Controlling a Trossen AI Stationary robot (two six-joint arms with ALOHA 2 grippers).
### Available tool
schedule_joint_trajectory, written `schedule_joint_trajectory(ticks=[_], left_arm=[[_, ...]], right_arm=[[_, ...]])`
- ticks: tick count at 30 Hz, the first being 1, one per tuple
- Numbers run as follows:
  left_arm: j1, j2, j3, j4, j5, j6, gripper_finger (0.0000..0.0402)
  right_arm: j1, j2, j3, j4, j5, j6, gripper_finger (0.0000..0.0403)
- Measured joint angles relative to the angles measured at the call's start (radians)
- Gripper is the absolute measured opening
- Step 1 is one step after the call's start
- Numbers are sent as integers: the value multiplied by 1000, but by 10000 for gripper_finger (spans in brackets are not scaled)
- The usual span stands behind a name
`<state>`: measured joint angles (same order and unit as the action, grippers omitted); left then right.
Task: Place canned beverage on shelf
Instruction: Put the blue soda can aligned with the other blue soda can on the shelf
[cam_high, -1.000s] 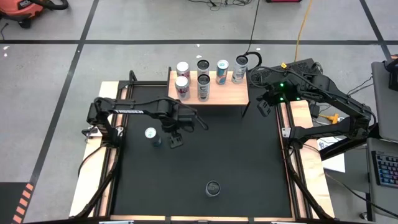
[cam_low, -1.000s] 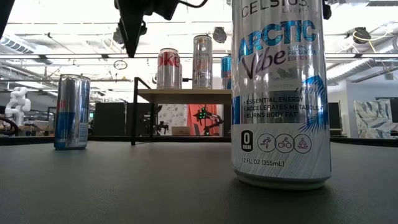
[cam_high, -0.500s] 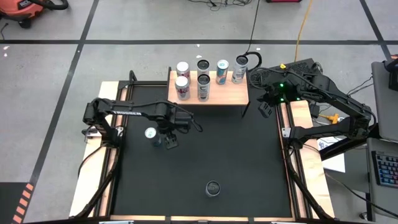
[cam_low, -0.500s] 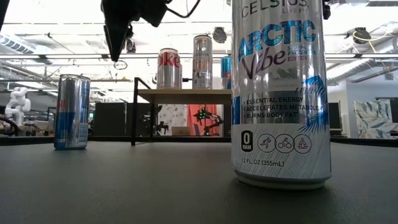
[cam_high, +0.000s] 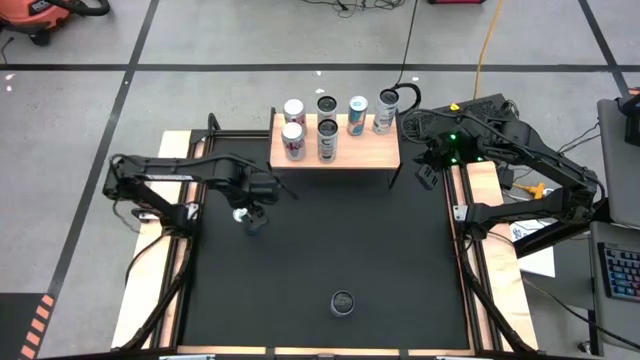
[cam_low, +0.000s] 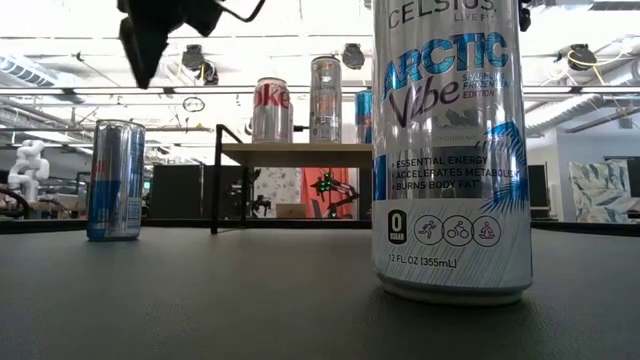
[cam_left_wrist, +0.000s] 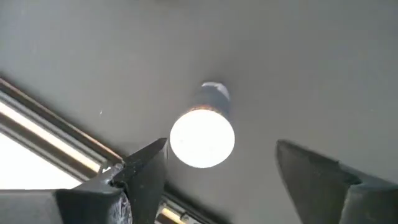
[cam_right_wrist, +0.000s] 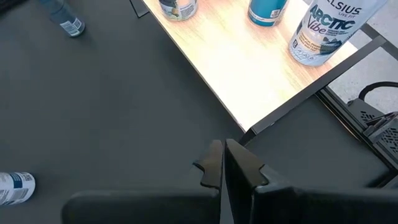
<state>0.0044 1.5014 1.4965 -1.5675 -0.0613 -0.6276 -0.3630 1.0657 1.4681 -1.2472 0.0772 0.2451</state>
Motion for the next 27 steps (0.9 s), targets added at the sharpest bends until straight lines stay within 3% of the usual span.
schedule_joint_trajectory(ticks=[15,27], left_arm=[[18,-47,-284,134,9,-13,287],[53,-46,-395,348,59,11,287]], right_arm=[[0,0,0,0,0,4,0],[0,0,0,0,0,4,0]])
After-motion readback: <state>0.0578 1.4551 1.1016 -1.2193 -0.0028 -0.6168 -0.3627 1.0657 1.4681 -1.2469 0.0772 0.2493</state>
